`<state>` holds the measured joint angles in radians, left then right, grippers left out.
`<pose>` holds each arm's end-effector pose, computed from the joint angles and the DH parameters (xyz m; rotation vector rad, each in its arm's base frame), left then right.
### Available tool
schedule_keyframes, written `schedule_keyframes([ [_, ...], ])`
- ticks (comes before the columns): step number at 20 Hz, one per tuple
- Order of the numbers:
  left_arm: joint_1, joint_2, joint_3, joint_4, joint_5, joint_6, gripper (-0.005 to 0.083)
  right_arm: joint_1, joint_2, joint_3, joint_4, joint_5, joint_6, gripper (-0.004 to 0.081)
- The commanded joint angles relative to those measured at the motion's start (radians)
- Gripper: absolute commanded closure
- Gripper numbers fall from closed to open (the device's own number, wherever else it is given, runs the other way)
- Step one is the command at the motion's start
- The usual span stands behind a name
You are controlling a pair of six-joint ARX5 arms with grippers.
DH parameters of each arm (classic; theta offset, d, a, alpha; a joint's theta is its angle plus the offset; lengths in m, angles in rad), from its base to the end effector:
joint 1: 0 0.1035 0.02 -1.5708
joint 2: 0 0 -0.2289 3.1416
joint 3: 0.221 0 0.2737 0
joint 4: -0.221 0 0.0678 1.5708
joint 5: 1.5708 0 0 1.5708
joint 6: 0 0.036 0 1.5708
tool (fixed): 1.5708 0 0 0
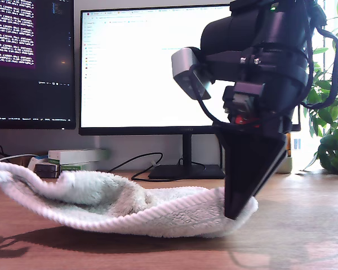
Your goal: Fold the tea towel to a neat square and place it to the right
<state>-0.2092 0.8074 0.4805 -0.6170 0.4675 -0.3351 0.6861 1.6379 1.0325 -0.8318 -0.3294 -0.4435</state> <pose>0.1850 -0.0559 0.1590 -0.4215 1.0521 -0.4609 0.2268 0.2007 0.1283 -0.5956 1.2703 1.1505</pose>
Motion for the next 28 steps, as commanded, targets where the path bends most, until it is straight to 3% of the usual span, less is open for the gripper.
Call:
schedule_keyframes([
  [1,-0.016,0.004,0.026,-0.062,-0.006,-0.008,0.0797,-0.002,-0.003,-0.003,-0.004,0.002,-0.005,0.0664],
  [8,-0.090,0.003,0.065,-0.302,-0.010,-0.033,0.0797,-0.002,-0.003,-0.003,-0.082,0.056,-0.006,0.0664],
  [13,-0.141,0.003,0.065,-0.336,-0.011,-0.057,0.0794,-0.002,-0.003,-0.003,-0.119,0.056,-0.005,0.0663],
  [16,-0.157,0.003,0.065,-0.375,-0.024,-0.059,0.0614,-0.002,-0.003,-0.003,-0.143,0.055,-0.004,0.0627],
  [18,-0.160,0.003,0.065,-0.366,-0.051,-0.059,0.0475,-0.002,-0.003,-0.003,-0.148,0.055,-0.001,0.0542],
  [19,-0.160,0.003,0.065,-0.356,-0.055,-0.060,0.0446,-0.002,-0.003,-0.003,-0.153,0.056,0.002,0.0505],
  [23,-0.162,0.004,0.065,-0.244,-0.058,-0.057,0.0445,-0.002,-0.003,-0.003,-0.164,0.059,0.010,0.0417],
  [28,-0.184,0.039,0.065,-0.028,-0.105,0.030,0.0515,-0.030,-0.003,0.059,-0.195,0.079,0.009,0.0417],
])
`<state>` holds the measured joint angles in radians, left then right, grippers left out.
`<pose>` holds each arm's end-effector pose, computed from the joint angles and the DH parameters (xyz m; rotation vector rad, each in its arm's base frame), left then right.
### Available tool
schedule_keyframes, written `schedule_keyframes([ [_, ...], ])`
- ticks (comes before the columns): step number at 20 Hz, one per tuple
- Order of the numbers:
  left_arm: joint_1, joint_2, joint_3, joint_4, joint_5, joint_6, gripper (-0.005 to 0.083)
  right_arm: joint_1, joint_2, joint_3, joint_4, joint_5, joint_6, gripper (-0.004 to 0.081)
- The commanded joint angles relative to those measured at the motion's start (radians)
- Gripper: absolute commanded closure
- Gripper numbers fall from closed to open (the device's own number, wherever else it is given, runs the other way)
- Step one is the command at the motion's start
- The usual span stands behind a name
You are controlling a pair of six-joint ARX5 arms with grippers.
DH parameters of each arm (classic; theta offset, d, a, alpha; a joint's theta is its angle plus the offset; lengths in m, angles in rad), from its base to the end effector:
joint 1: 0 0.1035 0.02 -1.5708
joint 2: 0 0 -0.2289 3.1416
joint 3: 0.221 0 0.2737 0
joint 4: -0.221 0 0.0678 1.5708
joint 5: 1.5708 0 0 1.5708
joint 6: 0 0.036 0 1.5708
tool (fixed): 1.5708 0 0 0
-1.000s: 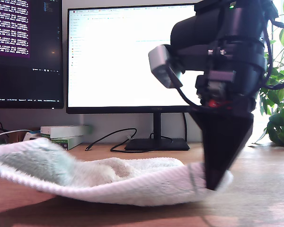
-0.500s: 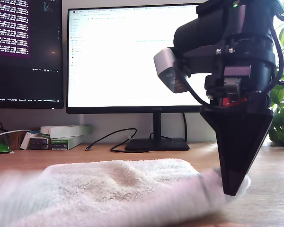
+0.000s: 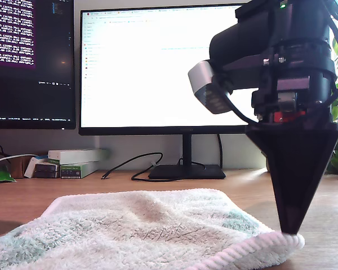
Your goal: Fold the tea towel to a neat square and place it to the right
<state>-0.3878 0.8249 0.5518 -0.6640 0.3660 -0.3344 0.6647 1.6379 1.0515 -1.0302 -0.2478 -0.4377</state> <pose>0.1785 -0.0868 0.1756 -0.2838 1.0649 -0.5297 0.2199 0.1835 0.1315 -0.6581 1.4642 1.0566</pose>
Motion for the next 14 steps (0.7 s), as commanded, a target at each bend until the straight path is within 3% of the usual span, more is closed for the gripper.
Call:
schedule_keyframes([
  [1,-0.010,0.043,-0.006,0.045,-0.009,0.040,0.0559,-0.016,-0.003,0.067,-0.008,-0.012,0.003,0.0421],
  [2,-0.012,0.069,-0.006,0.070,-0.009,0.067,0.0626,-0.021,-0.003,0.091,-0.014,-0.016,0.003,0.0458],
  [3,-0.013,0.098,-0.006,0.098,-0.009,0.084,0.0717,-0.022,-0.003,0.109,-0.013,-0.016,0.003,0.0547],
  [4,-0.014,0.130,-0.006,0.128,-0.009,0.114,0.0788,-0.022,-0.003,0.121,-0.005,-0.016,0.003,0.0667],
  [5,-0.014,0.160,-0.006,0.165,-0.009,0.130,0.0797,-0.022,-0.003,0.124,0.015,-0.016,0.003,0.0786],
  [9,-0.014,0.261,-0.006,0.311,-0.008,0.224,0.0797,-0.017,-0.003,0.124,0.119,-0.038,0.004,0.0782],
  [14,-0.014,0.407,-0.006,0.359,0.042,0.287,0.0797,-0.019,0.005,0.124,0.216,-0.038,0.003,0.0782],
])
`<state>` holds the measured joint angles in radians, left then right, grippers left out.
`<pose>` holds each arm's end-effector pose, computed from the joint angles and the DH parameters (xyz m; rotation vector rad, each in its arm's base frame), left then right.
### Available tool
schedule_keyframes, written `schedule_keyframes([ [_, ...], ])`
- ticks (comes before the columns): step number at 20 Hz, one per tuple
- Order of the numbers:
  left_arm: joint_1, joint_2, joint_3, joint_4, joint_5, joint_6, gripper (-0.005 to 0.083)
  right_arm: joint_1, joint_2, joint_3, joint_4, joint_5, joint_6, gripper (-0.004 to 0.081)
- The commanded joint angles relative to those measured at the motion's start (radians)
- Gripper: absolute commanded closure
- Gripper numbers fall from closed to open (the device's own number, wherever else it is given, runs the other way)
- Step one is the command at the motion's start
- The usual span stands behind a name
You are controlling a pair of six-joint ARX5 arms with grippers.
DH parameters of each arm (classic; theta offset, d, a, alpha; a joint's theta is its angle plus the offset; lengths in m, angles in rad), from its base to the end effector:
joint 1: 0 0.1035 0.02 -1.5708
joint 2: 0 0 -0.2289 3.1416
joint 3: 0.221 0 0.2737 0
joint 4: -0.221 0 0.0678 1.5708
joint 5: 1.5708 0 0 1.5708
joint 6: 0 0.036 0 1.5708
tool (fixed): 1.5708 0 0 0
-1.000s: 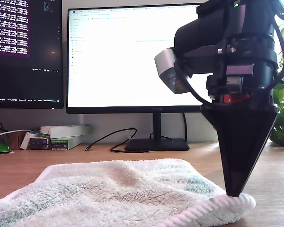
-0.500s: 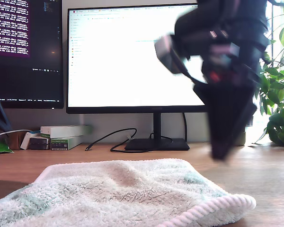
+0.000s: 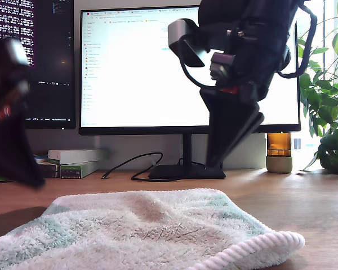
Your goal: Fold the tea towel to a neat square and place it to the right
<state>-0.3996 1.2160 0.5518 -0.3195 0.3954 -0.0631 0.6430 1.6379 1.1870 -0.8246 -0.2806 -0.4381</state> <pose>0.2191 -0.1076 0.1167 -0.0526 1.0309 -0.6965 0.2594 0.2068 0.1716 -0.5863 1.1092 1.0707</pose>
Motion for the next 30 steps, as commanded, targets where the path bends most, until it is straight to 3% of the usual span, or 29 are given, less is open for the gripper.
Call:
schedule_keyframes([
  [1,-0.003,0.037,-0.006,0.032,0.034,0.020,0.0797,0.003,0.009,-0.011,0.020,-0.005,0.004,0.0782],
  [6,-0.003,0.116,-0.006,0.085,0.090,0.045,0.0797,0.002,0.068,-0.011,0.042,-0.004,0.004,0.0782],
  [11,-0.003,0.240,-0.006,0.130,0.089,0.045,0.0797,0.002,0.127,-0.011,0.063,-0.005,0.020,0.0782],
  [17,0.015,0.250,-0.006,0.103,-0.054,0.046,0.0797,0.002,0.134,-0.011,0.069,0.003,0.020,0.0782],
  [30,0.119,0.249,0.018,0.109,-0.153,0.045,0.0797,0.003,0.134,-0.011,0.064,0.002,0.021,0.0782],
])
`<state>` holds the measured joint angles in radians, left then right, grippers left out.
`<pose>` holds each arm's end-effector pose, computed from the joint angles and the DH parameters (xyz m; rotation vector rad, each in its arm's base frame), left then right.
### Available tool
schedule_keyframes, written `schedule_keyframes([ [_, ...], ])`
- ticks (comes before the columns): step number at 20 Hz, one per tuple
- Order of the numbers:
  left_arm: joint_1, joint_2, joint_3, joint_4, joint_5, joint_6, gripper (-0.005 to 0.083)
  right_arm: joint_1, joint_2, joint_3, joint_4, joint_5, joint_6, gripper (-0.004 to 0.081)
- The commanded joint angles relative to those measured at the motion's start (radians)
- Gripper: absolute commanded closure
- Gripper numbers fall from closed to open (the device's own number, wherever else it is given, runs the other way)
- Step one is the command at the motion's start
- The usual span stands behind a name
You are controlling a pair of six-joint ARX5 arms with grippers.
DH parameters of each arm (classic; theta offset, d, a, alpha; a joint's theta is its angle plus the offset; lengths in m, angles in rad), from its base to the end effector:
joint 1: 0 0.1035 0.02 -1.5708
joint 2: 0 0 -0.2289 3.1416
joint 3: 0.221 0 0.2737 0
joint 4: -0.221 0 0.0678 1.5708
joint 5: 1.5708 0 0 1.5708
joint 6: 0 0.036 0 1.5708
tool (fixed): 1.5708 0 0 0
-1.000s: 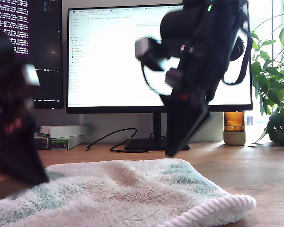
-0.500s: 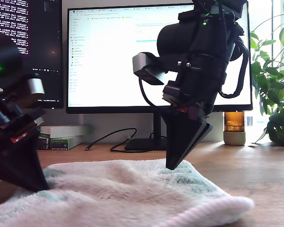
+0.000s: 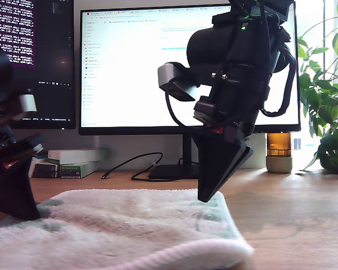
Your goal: Fold the tea towel to a neat square and place it to the right
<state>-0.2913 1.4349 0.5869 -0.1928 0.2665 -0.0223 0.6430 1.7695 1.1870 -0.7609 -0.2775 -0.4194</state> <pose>0.2487 -0.0845 0.0812 -0.0066 1.0589 -0.4942 0.2696 0.2143 0.1313 -0.5801 1.1895 1.0567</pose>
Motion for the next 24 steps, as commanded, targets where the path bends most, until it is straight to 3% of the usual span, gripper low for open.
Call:
schedule_keyframes([
  [1,0.011,0.028,-0.005,-0.019,-0.017,0.005,0.0797,0.003,0.002,-0.011,0.001,-0.001,0.003,0.0782],
  [9,-0.050,-0.153,0.036,-0.053,0.085,0.024,0.0797,0.005,-0.003,-0.011,0.000,-0.012,0.002,0.0782],
  [19,-0.057,-0.428,0.028,-0.098,0.053,0.077,0.0797,0.010,-0.199,-0.013,0.100,0.002,0.072,0.0782],
  [24,-0.057,-0.530,-0.058,-0.061,0.053,0.082,0.0797,0.031,-0.282,-0.045,0.136,0.034,0.105,0.0782],
])
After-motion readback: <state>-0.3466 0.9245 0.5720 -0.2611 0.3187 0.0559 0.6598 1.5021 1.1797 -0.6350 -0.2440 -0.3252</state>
